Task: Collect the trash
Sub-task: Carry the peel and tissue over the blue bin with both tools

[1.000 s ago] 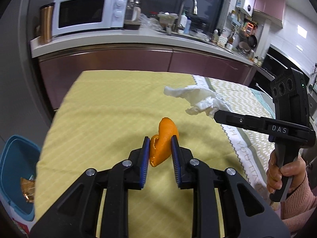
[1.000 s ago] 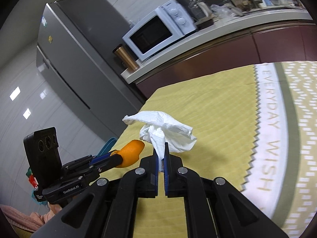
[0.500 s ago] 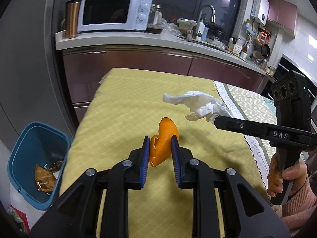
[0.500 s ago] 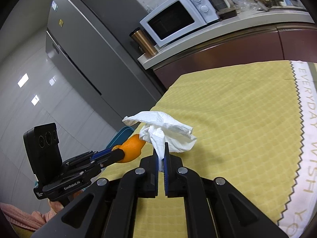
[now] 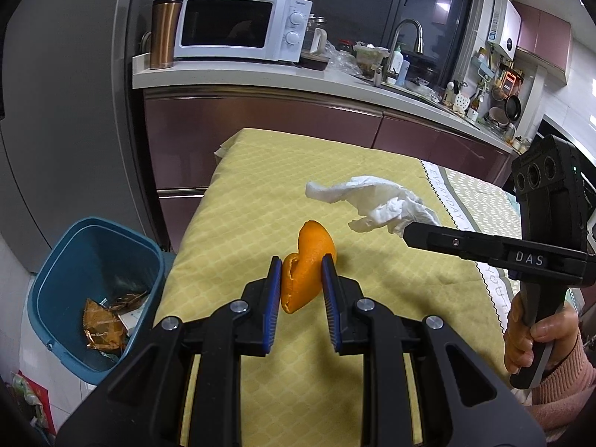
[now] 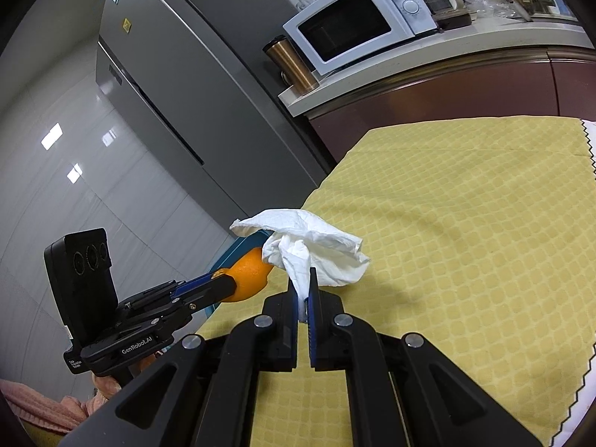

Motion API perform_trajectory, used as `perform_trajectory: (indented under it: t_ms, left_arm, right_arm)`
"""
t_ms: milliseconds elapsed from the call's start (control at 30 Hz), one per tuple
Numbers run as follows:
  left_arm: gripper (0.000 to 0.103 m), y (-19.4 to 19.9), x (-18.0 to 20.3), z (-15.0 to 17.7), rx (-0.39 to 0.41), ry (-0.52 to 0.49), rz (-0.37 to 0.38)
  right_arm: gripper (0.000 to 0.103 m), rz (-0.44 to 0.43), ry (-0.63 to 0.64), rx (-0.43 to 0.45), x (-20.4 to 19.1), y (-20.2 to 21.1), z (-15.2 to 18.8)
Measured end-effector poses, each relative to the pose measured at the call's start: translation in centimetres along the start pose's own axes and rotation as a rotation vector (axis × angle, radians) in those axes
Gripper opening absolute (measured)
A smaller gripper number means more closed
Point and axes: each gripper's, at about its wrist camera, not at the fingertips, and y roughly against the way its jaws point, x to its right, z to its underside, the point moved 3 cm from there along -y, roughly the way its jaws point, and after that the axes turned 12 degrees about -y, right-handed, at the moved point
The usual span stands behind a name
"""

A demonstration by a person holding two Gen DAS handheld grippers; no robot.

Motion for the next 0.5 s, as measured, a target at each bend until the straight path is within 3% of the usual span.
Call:
perform_trajectory:
  t_ms: [500]
  left_arm:
    - [0.022, 1.2, -0.6, 0.3, 0.016, 0.012, -0.031]
  right_arm:
    - [0.003, -0.007, 0.022, -0.013, -1.2, -0.9, 0.1]
